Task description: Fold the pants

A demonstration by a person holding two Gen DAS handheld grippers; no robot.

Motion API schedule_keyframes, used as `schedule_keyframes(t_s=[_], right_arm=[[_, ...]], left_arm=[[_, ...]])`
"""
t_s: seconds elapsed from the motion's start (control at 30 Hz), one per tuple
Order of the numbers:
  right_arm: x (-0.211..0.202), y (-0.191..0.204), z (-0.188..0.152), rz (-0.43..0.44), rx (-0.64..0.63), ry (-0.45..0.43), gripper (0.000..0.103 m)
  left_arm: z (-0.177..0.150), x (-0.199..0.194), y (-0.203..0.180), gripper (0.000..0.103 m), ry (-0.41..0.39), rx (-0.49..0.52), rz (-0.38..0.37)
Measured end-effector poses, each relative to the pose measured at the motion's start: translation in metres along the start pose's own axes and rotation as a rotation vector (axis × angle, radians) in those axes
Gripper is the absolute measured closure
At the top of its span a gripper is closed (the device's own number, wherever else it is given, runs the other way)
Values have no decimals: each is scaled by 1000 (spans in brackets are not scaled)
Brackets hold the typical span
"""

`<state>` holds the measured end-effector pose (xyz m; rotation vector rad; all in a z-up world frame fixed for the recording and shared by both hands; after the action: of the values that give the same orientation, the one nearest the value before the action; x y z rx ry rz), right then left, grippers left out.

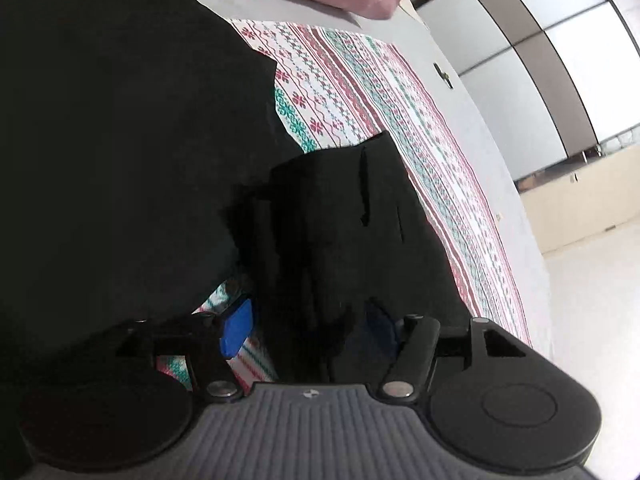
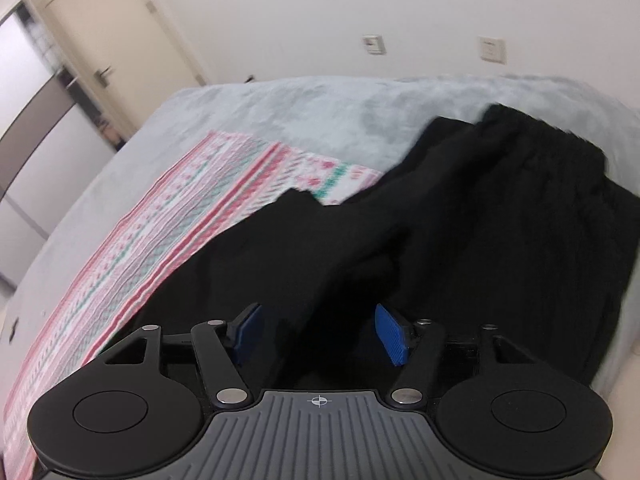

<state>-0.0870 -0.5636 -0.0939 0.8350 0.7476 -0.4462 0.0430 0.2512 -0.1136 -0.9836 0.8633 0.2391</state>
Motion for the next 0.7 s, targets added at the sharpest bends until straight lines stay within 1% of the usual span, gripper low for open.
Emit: schedule_keyframes(t_s=[0.1,0.17,0.23,0.33,0.4,0.43,0.47,0.53,0.57,0.6,0.7], right_arm=[[3,-16,0,46,75,-7,41],[8,-16,1,67,72,-7,39],[14,-11,3,97,53,-16,39],[29,-8,9,88,74,-24,39],[40,-7,10,61,86,-12,40],[40,-3,9,34,76,-8,43],[33,5,7,18,45,-18,46],[17,22,1,1,-69,-67,53],[13,26,0,-7,-102,-86,56],[14,26,0,-21,-98,-81,60],[14,13,1,-25,9,-39,71]], left_arm=[[3,1,-4,22,-25,19,15],[5,3,-4,31,-37,26,30],[6,5,-6,36,-45,23,29],[8,9,-8,42,-61,26,34],[8,12,-11,54,-67,48,51],[8,13,-12,63,-66,65,62],[9,12,-13,64,-73,73,71],[10,5,-15,65,-93,55,43],[10,3,-17,65,-102,55,30],[11,1,-20,65,-113,66,27],[11,5,-25,65,-117,87,56]])
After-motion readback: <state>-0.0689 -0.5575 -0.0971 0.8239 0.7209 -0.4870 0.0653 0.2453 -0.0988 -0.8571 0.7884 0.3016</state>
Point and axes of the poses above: each gripper's, at about its wrist camera, not at the fingertips, and x roughly the way its jaws point, y to its left, z to its top, the point moved 6 cm from there along x, roughly the way its jaws point, and after that the axes turned 5 degrees about y, right-handed, at the moved point
